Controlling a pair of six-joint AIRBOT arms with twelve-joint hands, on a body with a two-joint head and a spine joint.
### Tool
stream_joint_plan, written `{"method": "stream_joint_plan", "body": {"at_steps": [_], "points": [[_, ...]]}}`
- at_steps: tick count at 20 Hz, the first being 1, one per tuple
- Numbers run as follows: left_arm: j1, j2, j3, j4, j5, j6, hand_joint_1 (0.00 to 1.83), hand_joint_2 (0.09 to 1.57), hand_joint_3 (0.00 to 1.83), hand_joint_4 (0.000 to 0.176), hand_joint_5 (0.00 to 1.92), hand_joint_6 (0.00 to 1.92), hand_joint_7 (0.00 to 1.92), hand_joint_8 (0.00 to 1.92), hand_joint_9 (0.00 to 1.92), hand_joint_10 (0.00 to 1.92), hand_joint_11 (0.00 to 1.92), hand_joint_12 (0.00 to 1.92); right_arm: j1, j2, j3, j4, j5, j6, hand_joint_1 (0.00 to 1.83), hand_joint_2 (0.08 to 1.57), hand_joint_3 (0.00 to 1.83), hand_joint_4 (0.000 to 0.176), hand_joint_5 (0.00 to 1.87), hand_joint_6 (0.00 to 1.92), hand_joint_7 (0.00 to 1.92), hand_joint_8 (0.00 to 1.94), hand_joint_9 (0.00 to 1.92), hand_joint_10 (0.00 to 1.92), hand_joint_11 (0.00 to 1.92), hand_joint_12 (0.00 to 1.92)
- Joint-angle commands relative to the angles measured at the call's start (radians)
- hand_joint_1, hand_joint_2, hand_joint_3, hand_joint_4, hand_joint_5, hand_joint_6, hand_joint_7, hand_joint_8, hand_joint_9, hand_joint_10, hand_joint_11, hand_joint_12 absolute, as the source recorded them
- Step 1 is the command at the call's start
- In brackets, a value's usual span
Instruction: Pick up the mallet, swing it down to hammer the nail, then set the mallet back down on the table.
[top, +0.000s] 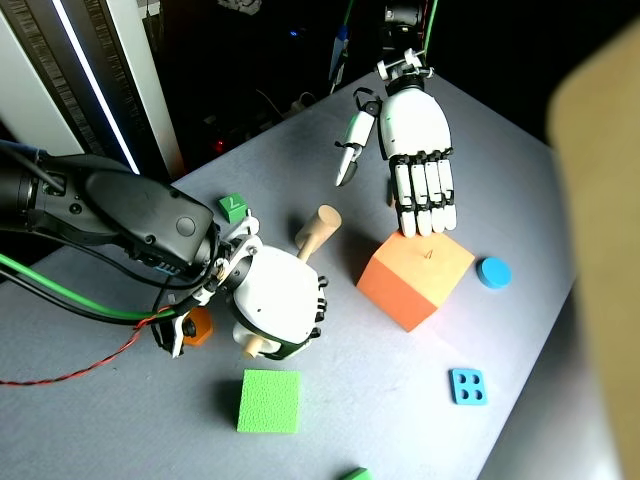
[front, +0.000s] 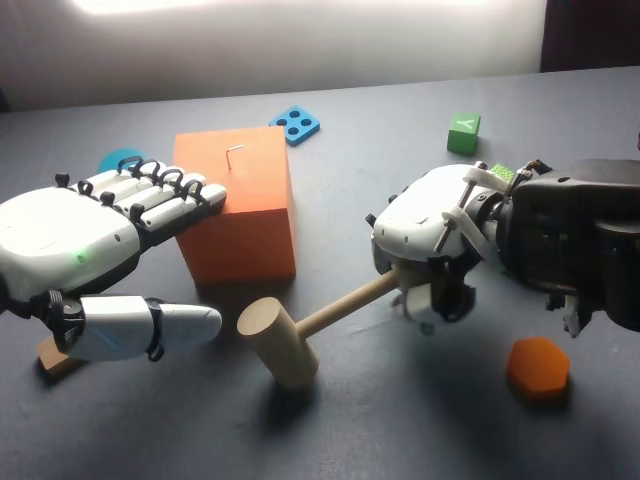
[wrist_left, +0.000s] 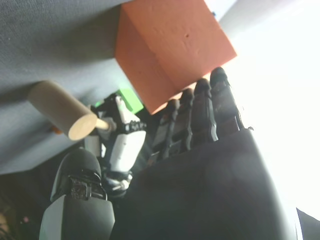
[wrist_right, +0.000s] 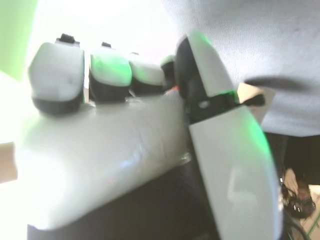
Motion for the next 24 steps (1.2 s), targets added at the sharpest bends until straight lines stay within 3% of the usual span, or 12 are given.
{"method": "stream_joint_plan", "body": {"at_steps": [1, 2, 3, 4, 5, 15, 16, 18, 20, 22, 24], "points": [[-0.001, -0.002, 0.003, -0.007, -0.060, -0.004, 0.00, 1.19, 0.00, 0.000, 0.02, 0.00, 0.01, 0.00, 0.00, 0.00, 0.00, 0.00, 0.006, 0.013, -0.008, -0.035, 0.012, -0.024, 0.29, 1.52, 0.01, 0.000, 1.23, 1.92, 1.47, 1.94, 1.60, 1.92, 1.72, 1.92], [-0.001, -0.002, 0.003, -0.007, -0.060, -0.004, 0.00, 1.19, 0.00, 0.000, 0.01, 0.00, 0.01, 0.00, 0.00, 0.00, 0.00, 0.00, 0.008, 0.018, -0.015, -0.035, 0.015, -0.024, 0.29, 1.55, 0.00, 0.000, 1.27, 1.92, 1.52, 1.94, 1.64, 1.92, 1.75, 1.92], [-0.001, -0.002, 0.004, -0.007, -0.060, -0.004, 0.00, 1.19, 0.00, 0.000, 0.01, 0.00, 0.00, 0.00, 0.00, 0.00, 0.00, 0.00, 0.014, 0.029, -0.029, -0.035, 0.022, -0.024, 0.28, 1.56, 0.00, 0.126, 1.30, 1.92, 1.54, 1.94, 1.65, 1.92, 1.76, 1.92], [-0.001, -0.002, 0.004, -0.007, -0.060, -0.005, 0.00, 1.19, 0.00, 0.000, 0.02, 0.01, 0.02, 0.01, 0.01, 0.00, 0.00, 0.00, 0.018, 0.039, -0.041, -0.035, 0.029, -0.024, 0.35, 1.57, 0.01, 0.166, 1.30, 1.92, 1.55, 1.94, 1.66, 1.92, 1.79, 1.92], [-0.002, -0.002, 0.004, -0.007, -0.060, -0.005, 0.00, 1.19, 0.00, 0.000, 0.03, 0.01, 0.02, 0.01, 0.01, 0.00, 0.00, 0.00, 0.022, 0.051, -0.054, -0.035, 0.035, -0.020, 0.38, 1.57, 0.03, 0.174, 1.30, 1.92, 1.55, 1.94, 1.66, 1.92, 1.80, 1.92], [-0.002, -0.002, 0.005, -0.006, -0.059, -0.005, 0.00, 1.19, 0.00, 0.000, 0.01, 0.00, 0.00, 0.00, 0.00, 0.00, 0.00, 0.00, 0.057, 0.239, -0.166, -0.042, 0.073, 0.159, 0.57, 1.57, 0.02, 0.176, 1.30, 1.92, 1.50, 1.94, 1.61, 1.92, 1.72, 1.92], [-0.002, -0.002, 0.005, -0.006, -0.059, -0.005, 0.00, 1.20, 0.00, 0.000, 0.01, 0.00, 0.00, 0.00, 0.00, 0.00, 0.00, 0.00, 0.060, 0.256, -0.178, -0.122, 0.077, 0.227, 0.60, 1.57, 0.01, 0.176, 1.29, 1.92, 1.50, 1.94, 1.61, 1.92, 1.72, 1.92], [-0.002, -0.002, 0.004, -0.006, -0.059, -0.005, 0.00, 1.20, 0.00, 0.000, 0.02, 0.01, 0.00, 0.00, 0.00, 0.00, 0.00, 0.00, 0.062, 0.286, -0.215, -0.401, 0.108, 0.429, 0.61, 1.56, 0.00, 0.176, 1.28, 1.92, 1.50, 1.94, 1.61, 1.92, 1.72, 1.92], [-0.002, -0.002, 0.004, -0.006, -0.059, -0.005, 0.00, 1.20, 0.00, 0.000, 0.00, 0.00, 0.00, 0.00, 0.00, 0.00, 0.00, 0.00, 0.063, 0.298, -0.246, -0.643, 0.217, 0.612, 0.62, 1.57, 0.01, 0.176, 1.28, 1.92, 1.50, 1.94, 1.62, 1.92, 1.73, 1.92], [-0.002, -0.002, 0.004, -0.006, -0.059, -0.005, 0.00, 1.20, 0.00, 0.000, 0.00, 0.00, 0.00, 0.00, 0.00, 0.00, 0.00, 0.00, 0.066, 0.288, -0.253, -0.720, 0.336, 0.696, 0.62, 1.57, 0.00, 0.176, 1.28, 1.92, 1.52, 1.94, 1.63, 1.92, 1.74, 1.92], [-0.003, -0.002, 0.004, -0.006, -0.059, -0.005, 0.00, 1.20, 0.00, 0.000, 0.00, 0.00, 0.00, 0.00, 0.00, 0.00, 0.00, 0.00, 0.081, 0.276, -0.252, -0.722, 0.400, 0.711, 0.65, 1.55, 0.00, 0.176, 1.29, 1.92, 1.52, 1.94, 1.64, 1.92, 1.75, 1.92]]}}
